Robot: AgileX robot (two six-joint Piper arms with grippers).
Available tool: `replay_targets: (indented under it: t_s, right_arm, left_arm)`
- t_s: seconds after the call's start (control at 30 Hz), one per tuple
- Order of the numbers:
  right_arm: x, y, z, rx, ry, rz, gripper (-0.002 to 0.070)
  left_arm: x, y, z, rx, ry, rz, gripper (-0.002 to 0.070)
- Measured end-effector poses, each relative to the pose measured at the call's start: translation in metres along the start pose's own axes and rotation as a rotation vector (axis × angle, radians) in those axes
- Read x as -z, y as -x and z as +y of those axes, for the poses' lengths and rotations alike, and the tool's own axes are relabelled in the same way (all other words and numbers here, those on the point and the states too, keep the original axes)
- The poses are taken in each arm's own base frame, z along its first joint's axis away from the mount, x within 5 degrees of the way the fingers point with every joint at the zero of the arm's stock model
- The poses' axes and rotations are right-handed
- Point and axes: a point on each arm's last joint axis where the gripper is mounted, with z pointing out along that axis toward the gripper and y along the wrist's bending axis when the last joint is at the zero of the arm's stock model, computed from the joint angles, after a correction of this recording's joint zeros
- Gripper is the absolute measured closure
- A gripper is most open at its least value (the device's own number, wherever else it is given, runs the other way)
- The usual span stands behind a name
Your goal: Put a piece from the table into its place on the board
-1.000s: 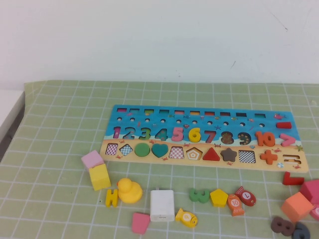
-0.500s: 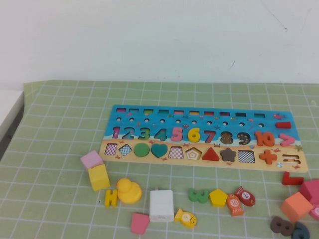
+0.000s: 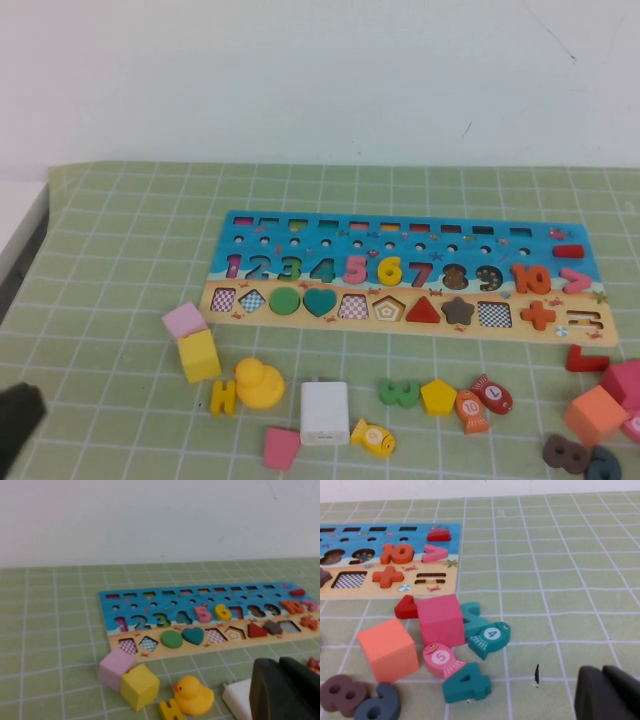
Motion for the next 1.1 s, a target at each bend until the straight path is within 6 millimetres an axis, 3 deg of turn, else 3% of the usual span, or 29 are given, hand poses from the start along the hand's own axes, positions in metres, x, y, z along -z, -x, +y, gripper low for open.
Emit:
replay_targets:
  t_s: [0.17,0.57,1.1]
  right_arm:
    - [0.000,0.000,0.000,0.000,0.000,0.000,0.0672]
    - [0.000,0.000,0.000,0.000,0.000,0.000,0.0673]
    - [0.000,0.000,0.000,0.000,0.000,0.002,0.0673]
  left_arm:
    - [-0.008,-0.022,0.003,-0.145,-0.004,-0.067,0.0677]
    - [-0.007,-0.104,0.037,-0.095,0.251,-0.131,0.0677]
    - [-0.004,-0.123,0.042,-0.094,0.299,0.046,0.0677]
